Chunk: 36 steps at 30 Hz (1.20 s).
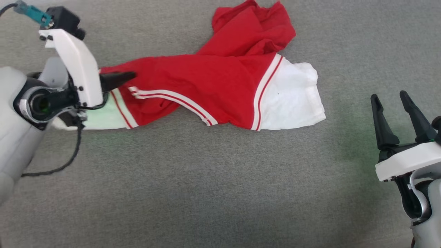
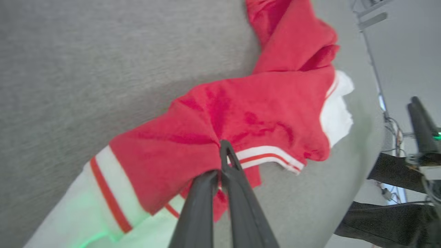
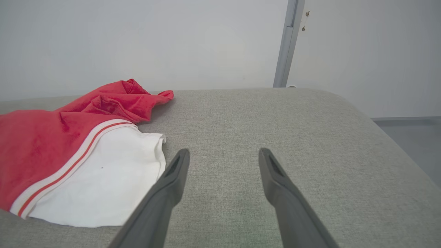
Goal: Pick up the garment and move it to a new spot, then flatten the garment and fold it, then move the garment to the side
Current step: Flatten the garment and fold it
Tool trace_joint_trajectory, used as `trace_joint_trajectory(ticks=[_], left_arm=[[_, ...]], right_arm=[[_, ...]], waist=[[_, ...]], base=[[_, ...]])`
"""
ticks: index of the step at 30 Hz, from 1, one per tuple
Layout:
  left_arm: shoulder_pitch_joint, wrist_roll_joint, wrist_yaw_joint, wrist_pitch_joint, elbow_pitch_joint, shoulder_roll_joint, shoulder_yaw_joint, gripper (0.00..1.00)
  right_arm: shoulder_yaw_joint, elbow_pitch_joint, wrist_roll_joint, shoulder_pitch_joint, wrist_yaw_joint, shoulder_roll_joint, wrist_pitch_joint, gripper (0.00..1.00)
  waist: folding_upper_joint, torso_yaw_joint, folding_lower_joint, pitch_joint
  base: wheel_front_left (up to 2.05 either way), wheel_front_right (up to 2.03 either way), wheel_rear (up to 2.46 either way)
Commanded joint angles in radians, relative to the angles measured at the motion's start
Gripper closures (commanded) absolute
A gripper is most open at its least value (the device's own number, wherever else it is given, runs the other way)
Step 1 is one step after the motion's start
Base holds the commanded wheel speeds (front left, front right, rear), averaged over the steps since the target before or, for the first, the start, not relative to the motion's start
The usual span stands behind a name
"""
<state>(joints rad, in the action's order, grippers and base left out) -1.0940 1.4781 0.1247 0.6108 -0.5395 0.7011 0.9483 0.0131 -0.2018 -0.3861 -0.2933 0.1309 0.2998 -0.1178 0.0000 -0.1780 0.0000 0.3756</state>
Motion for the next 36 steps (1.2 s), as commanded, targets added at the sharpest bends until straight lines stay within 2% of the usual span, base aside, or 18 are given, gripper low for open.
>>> trace_joint_trajectory(ticks=[1, 2, 7, 10, 15, 19, 23, 26, 28, 29, 30, 33, 36], left_arm=[[0.034, 0.025, 0.007, -0.01, 0.047, 0.011, -0.013, 1.0], [0.034, 0.025, 0.007, -0.01, 0.047, 0.011, -0.013, 1.0], [0.144, 0.069, 0.004, -0.061, 0.286, 0.087, -0.036, 1.0], [0.28, 0.093, -0.035, -0.14, 0.476, 0.162, -0.042, 1.0], [0.474, 0.126, -0.084, -0.279, 0.672, 0.203, -0.037, 1.0], [0.58, 0.124, -0.101, -0.36, 0.717, 0.179, -0.009, 1.0], [0.625, 0.1, -0.108, -0.396, 0.661, 0.13, 0.022, 1.0], [0.623, 0.102, -0.093, -0.402, 0.593, 0.1, 0.029, 1.0], [0.606, 0.088, -0.088, -0.403, 0.552, 0.088, 0.032, 0.78], [0.596, 0.074, -0.085, -0.398, 0.54, 0.088, 0.035, 0.53], [0.586, 0.062, -0.082, -0.399, 0.531, 0.092, 0.035, 0.0], [0.564, 0.038, -0.079, -0.388, 0.55, 0.129, 0.026, 0.0], [0.54, 0.026, -0.101, -0.358, 0.616, 0.207, 0.009, 0.0]], right_arm=[[0.0, -0.003, 0.004, 0.007, 0.0, -0.003, -0.005, 0.0], [0.0, -0.003, 0.004, 0.007, 0.0, -0.003, -0.005, 0.0], [0.003, -0.004, 0.005, 0.013, 0.0, 0.0, 0.003, 0.0], [0.005, 0.001, 0.005, 0.013, 0.0, 0.004, 0.01, 0.0], [0.002, 0.01, 0.003, 0.014, 0.0, 0.01, 0.018, 0.0], [0.002, 0.018, 0.002, 0.014, 0.0, 0.015, 0.022, 0.0], [-0.002, 0.024, 0.005, 0.01, 0.0, 0.02, 0.029, 0.0], [-0.001, 0.028, 0.008, 0.01, 0.0, 0.023, 0.036, 0.0], [0.0, 0.031, 0.01, 0.011, 0.0, 0.024, 0.04, 0.0], [0.001, 0.032, 0.01, 0.011, 0.0, 0.023, 0.039, 0.0], [-0.001, 0.033, 0.01, 0.012, 0.0, 0.024, 0.041, 0.0], [0.001, 0.034, 0.012, 0.017, 0.0, 0.021, 0.043, 0.0], [0.004, 0.031, 0.011, 0.022, 0.0, 0.016, 0.042, 0.0]], waist=[[0.0, 0.015, 0.0, -0.01], [0.0, 0.015, 0.0, -0.01], [0.0, 0.046, 0.0, -0.03], [0.0, 0.064, 0.0, -0.043], [0.0, 0.076, 0.0, -0.046], [0.0, 0.084, 0.0, -0.043], [0.0, 0.093, 0.0, -0.043], [0.0, 0.101, 0.0, -0.045], [0.0, 0.106, 0.0, -0.048], [0.0, 0.108, 0.0, -0.05], [0.0, 0.111, 0.0, -0.052], [0.0, 0.118, 0.0, -0.06], [0.0, 0.12, 0.0, -0.067]], base=[[0.0, 0.0, 0.0], [0.0, 0.0, 0.0], [0.0, 0.0, 0.0], [0.0, 0.0, 0.0], [0.0, 0.0, 0.0], [0.0, 0.0, 0.0], [0.0, 0.0, 0.0], [0.0, 0.0, 0.0], [0.0, 0.0, 0.0], [0.0, 0.0, 0.0], [0.0, 0.0, 0.0], [0.0, 0.0, 0.0], [0.0, 0.0, 0.0]])
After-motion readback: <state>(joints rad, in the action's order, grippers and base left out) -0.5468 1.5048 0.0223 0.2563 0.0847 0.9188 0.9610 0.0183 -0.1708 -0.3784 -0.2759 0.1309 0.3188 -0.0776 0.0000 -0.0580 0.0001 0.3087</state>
